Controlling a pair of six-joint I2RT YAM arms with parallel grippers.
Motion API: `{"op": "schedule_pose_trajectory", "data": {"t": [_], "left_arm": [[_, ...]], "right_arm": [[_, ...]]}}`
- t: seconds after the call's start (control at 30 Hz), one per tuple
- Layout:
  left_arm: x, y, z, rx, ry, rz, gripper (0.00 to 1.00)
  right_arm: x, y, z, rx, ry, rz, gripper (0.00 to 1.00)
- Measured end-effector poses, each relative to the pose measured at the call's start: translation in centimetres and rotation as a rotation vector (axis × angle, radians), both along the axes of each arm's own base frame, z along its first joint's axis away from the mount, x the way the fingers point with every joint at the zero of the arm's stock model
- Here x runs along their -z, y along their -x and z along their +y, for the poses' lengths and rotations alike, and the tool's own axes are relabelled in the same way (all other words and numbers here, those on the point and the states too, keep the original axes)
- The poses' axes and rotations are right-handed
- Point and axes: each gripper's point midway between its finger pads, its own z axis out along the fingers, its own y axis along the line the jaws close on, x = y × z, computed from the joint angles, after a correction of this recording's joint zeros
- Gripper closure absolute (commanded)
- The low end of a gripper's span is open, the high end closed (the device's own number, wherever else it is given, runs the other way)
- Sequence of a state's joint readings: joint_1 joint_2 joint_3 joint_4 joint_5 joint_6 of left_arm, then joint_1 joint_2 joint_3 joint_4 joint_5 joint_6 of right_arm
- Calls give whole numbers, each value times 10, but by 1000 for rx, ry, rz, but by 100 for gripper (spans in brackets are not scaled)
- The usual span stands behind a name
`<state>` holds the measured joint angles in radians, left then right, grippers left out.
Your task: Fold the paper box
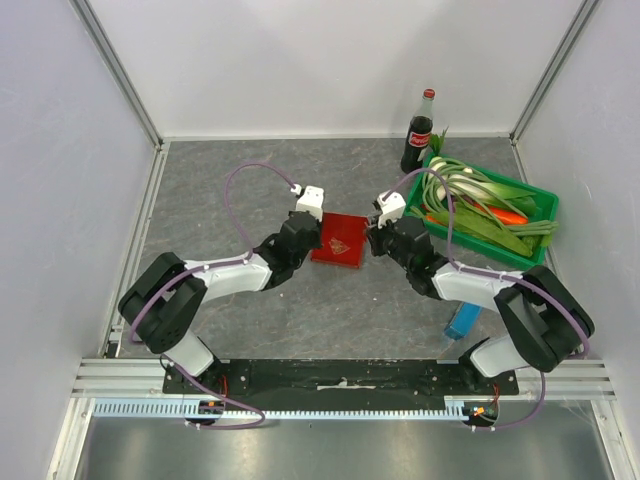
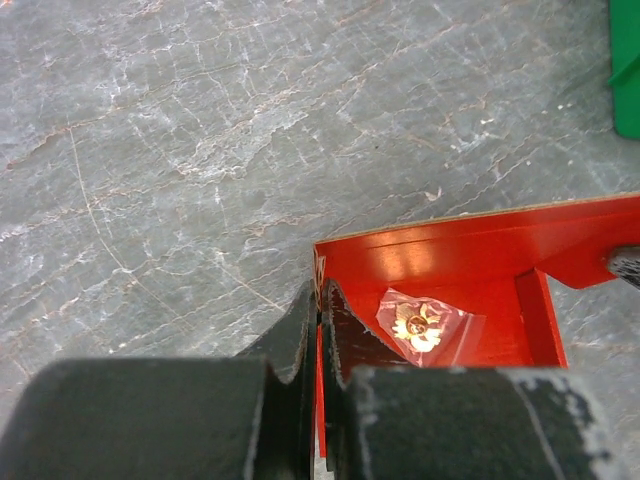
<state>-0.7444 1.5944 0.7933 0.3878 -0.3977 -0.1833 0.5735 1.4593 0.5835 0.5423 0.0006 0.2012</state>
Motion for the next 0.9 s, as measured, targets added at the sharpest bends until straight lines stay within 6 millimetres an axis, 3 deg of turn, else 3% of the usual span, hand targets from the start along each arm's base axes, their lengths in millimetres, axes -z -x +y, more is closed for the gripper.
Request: {"op": "schedule_pose_trajectory", "data": {"t": [0.4,0.9], "left_arm": [[0,2,-16,-87,68,-12,98],[15,12,-20,-113,90,-28,98]], "right_arm": [[-3,-4,-11,461,-57,25,100],[13,15,-9,701,-67,29,100]]}}
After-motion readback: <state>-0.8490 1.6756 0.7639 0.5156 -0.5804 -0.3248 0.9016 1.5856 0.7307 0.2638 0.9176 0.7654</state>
